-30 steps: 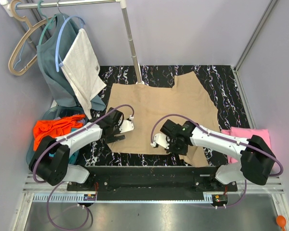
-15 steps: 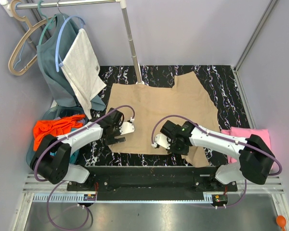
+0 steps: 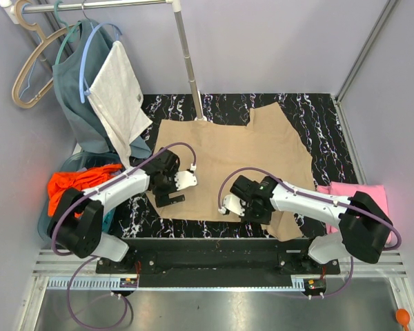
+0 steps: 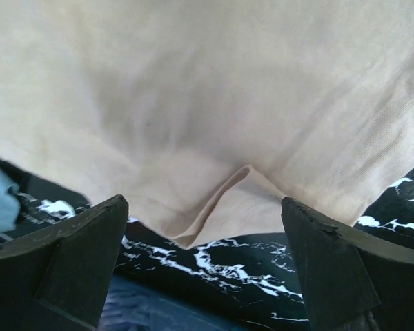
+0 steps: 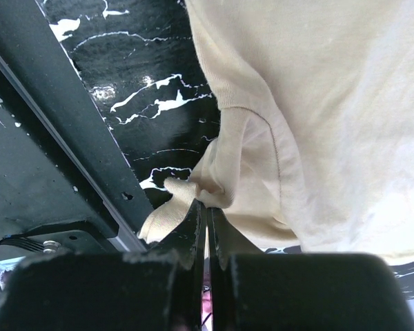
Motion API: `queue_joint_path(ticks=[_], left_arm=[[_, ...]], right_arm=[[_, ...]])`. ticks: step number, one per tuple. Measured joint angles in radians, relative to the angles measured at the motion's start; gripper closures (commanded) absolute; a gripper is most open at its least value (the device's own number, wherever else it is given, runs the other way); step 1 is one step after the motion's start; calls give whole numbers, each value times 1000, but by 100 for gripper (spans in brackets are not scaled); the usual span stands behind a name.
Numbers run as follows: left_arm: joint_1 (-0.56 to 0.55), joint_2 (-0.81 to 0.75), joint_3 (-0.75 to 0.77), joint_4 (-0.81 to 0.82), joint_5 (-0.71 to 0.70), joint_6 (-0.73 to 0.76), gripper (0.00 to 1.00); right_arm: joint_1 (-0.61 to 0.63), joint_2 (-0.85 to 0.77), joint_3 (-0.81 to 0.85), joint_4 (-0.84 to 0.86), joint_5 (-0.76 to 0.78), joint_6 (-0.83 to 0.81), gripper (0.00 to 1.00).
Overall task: Fold and stack the t-shirts
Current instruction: Fold the tshirt
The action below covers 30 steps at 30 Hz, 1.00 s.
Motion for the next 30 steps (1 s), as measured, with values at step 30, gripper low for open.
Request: queue_joint_path(ticks=[30], left_arm=[[13,82,1,-10,37,-73,32]], right_arm=[[0,-2,-60,35,1,3,100]])
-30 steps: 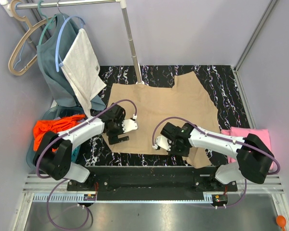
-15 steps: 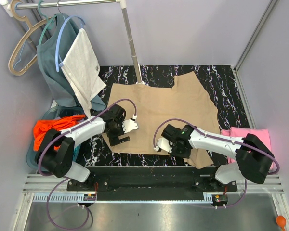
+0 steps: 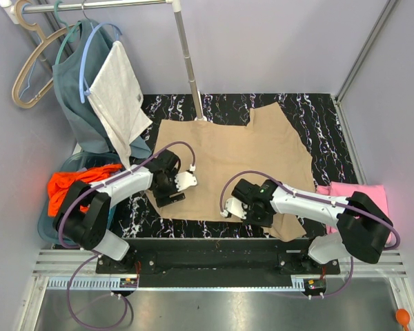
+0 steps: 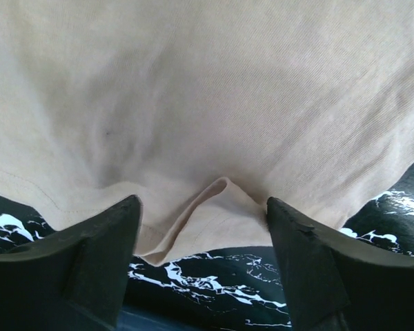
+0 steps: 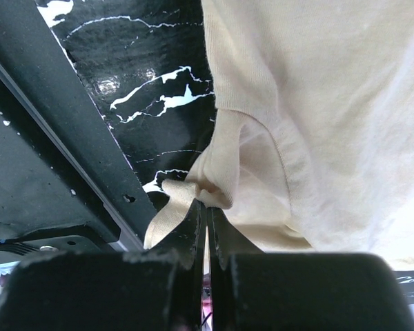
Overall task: Fold and stack the t-shirts
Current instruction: Fold the tshirt
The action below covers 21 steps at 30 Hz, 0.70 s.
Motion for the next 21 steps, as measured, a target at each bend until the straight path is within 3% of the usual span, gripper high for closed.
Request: queue_joint_path(ticks=[10,15,21], left_arm=[[6,2,0,3,-6,-7,64],[6,2,-5,5,-7,-10,99],[6,1,-17,3,-9,-19,100]], right_arm=[[0,0,-14,11,0,1,100],[0,0,-28,24,0,5,100],[0,0,-30,26,0,9,100]])
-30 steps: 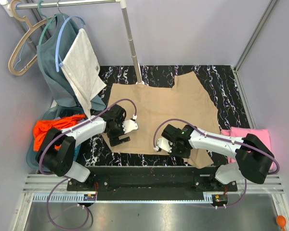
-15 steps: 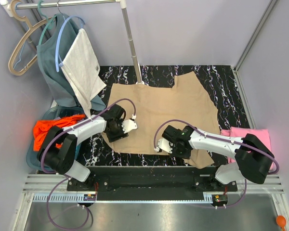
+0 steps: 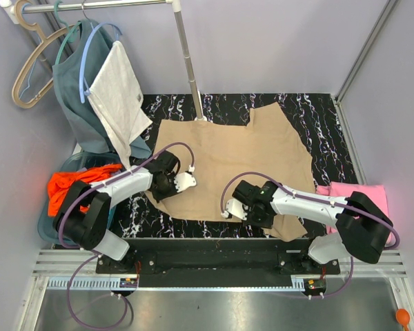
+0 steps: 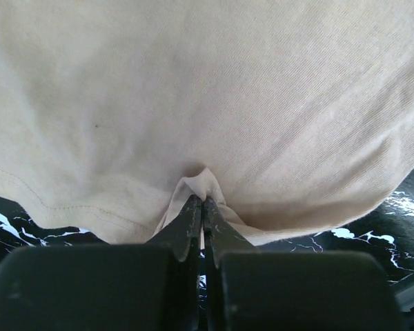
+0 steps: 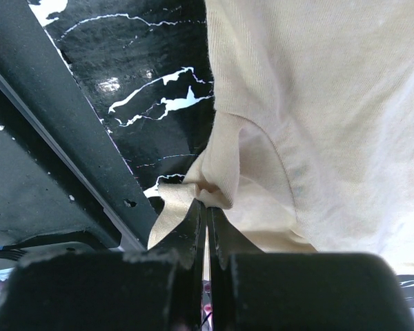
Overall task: Fold and stack the t-shirts
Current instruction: Fold the tshirt
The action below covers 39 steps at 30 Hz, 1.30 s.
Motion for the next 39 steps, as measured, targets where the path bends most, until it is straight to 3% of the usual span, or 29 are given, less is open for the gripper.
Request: queue_joint_path(ticks=[25,39], left_arm=[[0,-153,23,-13,-128,-60,100],[3,-92,82,13,-210,-64,100]], right_arm=[[-19,-105,46,-57,165,-11,100],[-211,-76,336,-95,248,-201,100]])
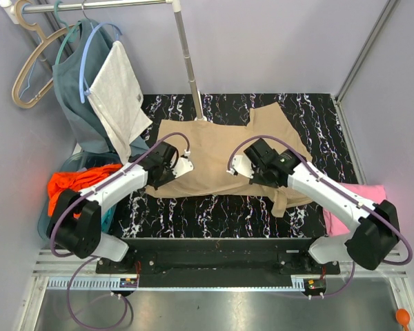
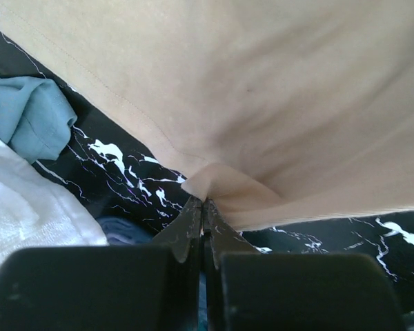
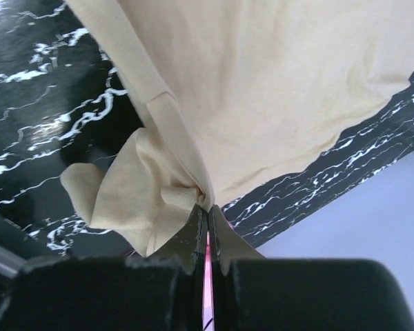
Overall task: Fold and stack the t-shirts
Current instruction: Fold the tshirt
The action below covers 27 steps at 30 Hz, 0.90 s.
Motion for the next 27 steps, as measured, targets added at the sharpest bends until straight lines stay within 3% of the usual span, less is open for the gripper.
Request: queue_joint_path(ticks=[12,27], left_arm=[[53,143,84,61,-49,10,100],[68,323,213,124,-92,31,100]], right_arm=[[-116,187,109,8,5,-150,100],[-161,330,201,27,0,-229,100]])
